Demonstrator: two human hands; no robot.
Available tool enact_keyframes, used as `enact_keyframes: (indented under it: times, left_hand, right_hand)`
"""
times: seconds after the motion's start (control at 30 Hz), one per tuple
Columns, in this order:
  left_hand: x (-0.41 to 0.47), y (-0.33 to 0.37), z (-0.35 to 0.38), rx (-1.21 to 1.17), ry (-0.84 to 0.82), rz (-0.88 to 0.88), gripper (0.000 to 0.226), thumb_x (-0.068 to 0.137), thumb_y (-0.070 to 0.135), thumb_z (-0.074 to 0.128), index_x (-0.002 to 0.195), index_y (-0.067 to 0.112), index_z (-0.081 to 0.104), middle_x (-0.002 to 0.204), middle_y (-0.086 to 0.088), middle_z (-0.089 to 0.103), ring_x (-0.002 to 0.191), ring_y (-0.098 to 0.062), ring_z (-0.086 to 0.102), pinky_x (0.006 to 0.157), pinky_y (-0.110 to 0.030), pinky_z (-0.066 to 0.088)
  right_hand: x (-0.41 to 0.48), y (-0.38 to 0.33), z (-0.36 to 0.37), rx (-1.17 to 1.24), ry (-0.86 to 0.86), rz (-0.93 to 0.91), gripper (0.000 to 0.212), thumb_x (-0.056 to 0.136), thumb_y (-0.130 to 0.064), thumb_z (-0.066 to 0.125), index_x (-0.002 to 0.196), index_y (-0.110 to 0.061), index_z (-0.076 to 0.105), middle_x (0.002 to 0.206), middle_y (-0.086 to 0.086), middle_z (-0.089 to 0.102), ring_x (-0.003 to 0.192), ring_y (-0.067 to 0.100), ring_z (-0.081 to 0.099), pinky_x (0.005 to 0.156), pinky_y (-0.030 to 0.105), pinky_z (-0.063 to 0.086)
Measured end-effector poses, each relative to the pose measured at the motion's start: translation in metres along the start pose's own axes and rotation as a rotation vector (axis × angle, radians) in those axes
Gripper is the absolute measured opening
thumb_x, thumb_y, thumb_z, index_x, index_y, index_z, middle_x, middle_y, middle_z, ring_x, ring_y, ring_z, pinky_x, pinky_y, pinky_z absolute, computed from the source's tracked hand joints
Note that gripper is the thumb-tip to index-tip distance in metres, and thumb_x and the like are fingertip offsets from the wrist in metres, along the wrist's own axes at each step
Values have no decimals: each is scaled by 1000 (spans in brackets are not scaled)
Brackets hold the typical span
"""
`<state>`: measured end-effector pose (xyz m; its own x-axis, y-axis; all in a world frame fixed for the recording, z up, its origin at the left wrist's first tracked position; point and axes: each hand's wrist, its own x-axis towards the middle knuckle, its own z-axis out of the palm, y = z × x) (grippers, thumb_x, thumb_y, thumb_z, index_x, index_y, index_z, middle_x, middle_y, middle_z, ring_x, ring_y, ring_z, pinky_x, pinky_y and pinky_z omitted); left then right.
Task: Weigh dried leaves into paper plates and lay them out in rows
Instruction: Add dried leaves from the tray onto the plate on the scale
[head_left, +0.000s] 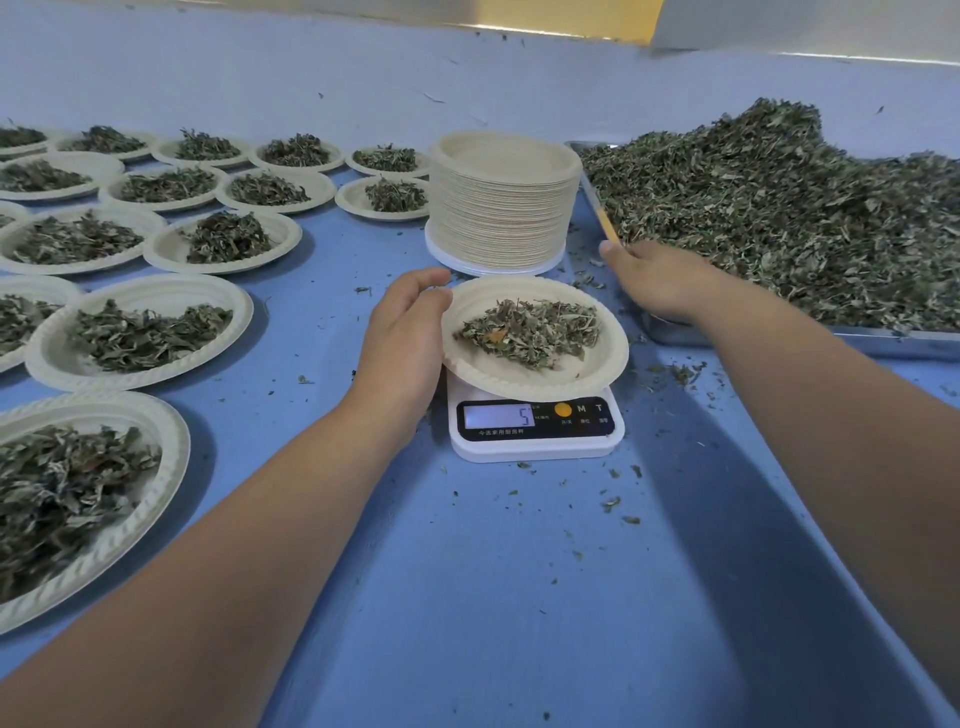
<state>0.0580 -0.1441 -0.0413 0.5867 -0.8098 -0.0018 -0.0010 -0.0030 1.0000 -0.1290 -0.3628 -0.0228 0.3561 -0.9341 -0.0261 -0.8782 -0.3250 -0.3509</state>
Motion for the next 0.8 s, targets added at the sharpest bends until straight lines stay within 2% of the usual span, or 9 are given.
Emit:
enact_keyframes:
  times: [0.17,0.23,0.3,0.33,0.37,0.5,0.63,0.7,0.8]
  left_hand:
    - [4,-5,0,-14,16,9,28,91,28,49,106,39,70,109,18,65,108,-14,66,98,-41,54]
    - [7,-6,0,-29,34,-6,28,94,25,49,104,39,70,103,22,65,106,-14,67,92,-39,53]
    - [9,-7,0,-38,30,-2,28,94,26,48,106,38,70,104,15,67,103,-15,67,87,-38,51]
    - [9,-7,0,-35,22,1,28,92,30,48,107,38,70,106,10,68,100,-16,65,86,-37,50]
    - [8,-7,0,-31,17,2,29,89,33,47,108,38,70,108,6,69,98,-16,64,85,-37,50]
    - [7,-8,1,-23,26,10,28,93,33,46,109,37,69,112,2,70,103,-20,66,93,-43,51]
    - [8,-6,0,-52,44,4,28,91,39,48,107,36,70,117,3,69,113,-20,65,107,-48,49]
    - [8,-6,0,-62,40,-6,33,84,44,47,105,36,71,118,3,70,114,-19,66,108,-48,49]
    - [9,-7,-1,-70,26,-13,35,81,47,46,103,38,72,122,2,69,119,-21,64,109,-50,47]
  right_hand:
    - [18,-5,-9,30,3,1,72,104,-63,15,157,-16,33,161,15,32,146,37,31,115,46,28]
    - [27,-5,-9,35,-34,17,72,105,-60,12,156,-14,34,157,18,37,143,37,35,112,45,29]
    - [33,-5,-10,48,-30,38,75,104,-62,10,148,-12,44,133,23,55,124,38,51,99,43,37]
    - [34,-5,-10,58,-23,54,77,103,-65,9,141,-12,50,114,21,58,111,37,54,91,42,39]
    - [35,-4,-10,67,-24,70,78,101,-67,9,137,-13,52,107,18,58,105,35,55,88,41,40]
    - [34,0,-8,125,-62,135,88,98,-73,12,152,-9,39,149,21,45,131,38,47,97,43,34]
    - [28,1,-13,14,-65,55,79,103,-65,15,129,-3,57,132,25,56,104,35,53,88,38,35]
    - [25,5,-18,-44,-59,18,68,107,-56,22,122,-1,60,127,25,58,104,35,56,89,39,40]
    - [16,12,-26,-70,-73,-36,43,109,-33,38,83,-5,58,89,22,58,75,26,50,70,36,38]
